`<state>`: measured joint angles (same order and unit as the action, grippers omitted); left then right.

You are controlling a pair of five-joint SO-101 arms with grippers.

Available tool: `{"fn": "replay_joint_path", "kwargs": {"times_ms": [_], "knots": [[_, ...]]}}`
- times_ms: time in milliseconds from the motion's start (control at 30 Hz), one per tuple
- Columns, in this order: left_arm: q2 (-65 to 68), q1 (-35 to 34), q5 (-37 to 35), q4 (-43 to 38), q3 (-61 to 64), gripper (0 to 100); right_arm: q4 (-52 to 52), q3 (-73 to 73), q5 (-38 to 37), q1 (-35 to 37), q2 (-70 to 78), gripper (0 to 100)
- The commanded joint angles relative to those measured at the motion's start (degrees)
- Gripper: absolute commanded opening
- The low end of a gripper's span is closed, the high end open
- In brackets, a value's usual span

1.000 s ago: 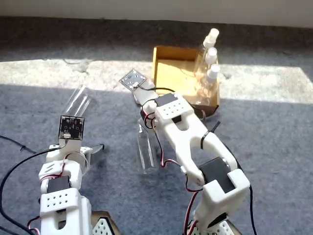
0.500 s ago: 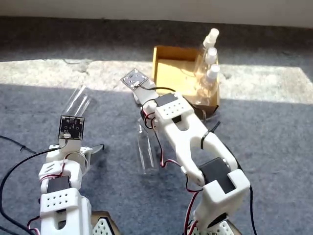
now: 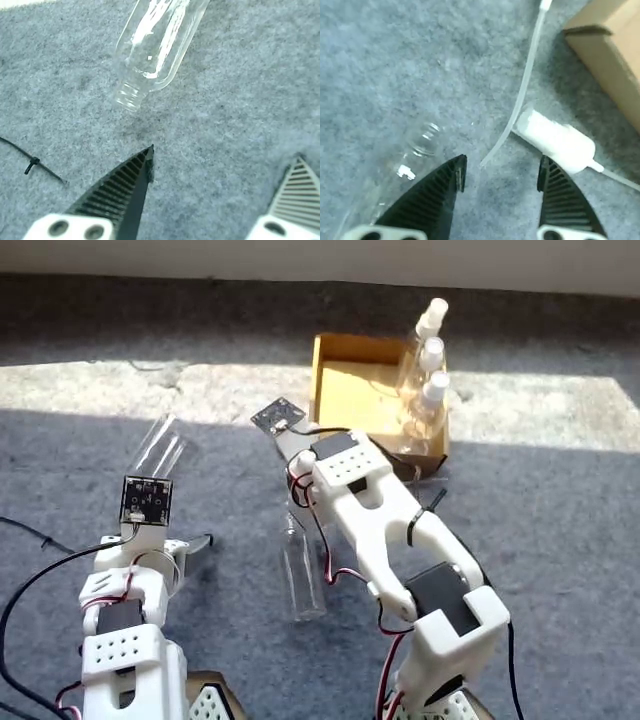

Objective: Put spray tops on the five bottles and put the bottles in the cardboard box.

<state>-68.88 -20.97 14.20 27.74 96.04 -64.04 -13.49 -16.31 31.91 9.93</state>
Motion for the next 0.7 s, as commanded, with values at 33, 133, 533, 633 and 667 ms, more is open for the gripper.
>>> {"fn": "replay_joint_path", "kwargs": {"times_ms": [33,133,533,633,667], "knots": [[-0.7,0.7,-0.4,0.3,1.1,37,0.2,8.8,0.5,-0.3,-0.7,19.9],[-0.7,0.7,-0.4,0.3,1.1,37,0.2,11.6,-1.8,-0.4,-0.7,19.9],[-0.7,0.7,-0.4,0.3,1.1,37,1.7,10.9,-12.5,-3.0,-0.5,19.9],[-0.7,0.7,-0.4,0.3,1.1,37,1.7,10.0,-16.4,-3.6,-0.4,19.9],[-0.7,0.7,-0.4,0.3,1.1,37,1.7,9.0,-17.5,-3.6,-0.2,19.9]]}}
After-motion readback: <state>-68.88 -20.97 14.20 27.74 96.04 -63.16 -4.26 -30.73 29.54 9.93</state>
